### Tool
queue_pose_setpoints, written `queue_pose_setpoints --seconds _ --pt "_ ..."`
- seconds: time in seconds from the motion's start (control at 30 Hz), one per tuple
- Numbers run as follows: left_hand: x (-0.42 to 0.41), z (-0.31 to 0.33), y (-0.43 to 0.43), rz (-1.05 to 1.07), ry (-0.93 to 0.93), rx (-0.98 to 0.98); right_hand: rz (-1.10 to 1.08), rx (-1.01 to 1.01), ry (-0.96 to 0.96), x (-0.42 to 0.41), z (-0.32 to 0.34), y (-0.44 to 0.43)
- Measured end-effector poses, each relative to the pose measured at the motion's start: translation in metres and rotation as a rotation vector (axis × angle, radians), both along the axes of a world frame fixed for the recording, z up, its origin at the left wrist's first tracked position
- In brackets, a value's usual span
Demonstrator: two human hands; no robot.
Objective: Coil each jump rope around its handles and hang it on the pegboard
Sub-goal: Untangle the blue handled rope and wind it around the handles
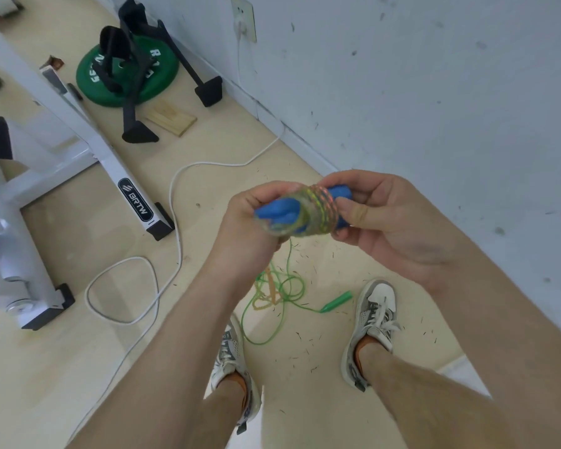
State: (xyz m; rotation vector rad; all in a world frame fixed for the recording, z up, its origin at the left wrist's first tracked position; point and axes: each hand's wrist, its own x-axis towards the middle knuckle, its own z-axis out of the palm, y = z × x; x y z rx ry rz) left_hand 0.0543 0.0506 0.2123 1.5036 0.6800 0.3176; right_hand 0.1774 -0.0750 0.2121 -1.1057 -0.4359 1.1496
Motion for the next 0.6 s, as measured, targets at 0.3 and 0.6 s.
queue_pose_setpoints --seconds 0.3,0.6 --pt "0.005 -0.021 -0.023 -0.265 0.312 1.020 -0.516 -0.363 -0.301 -0.012 -0.006 0.012" --pt "0.000 -0.015 -0.007 -0.229 0.136 1.260 -0.242 -0.498 -1.087 -0.014 -0.010 0.013"
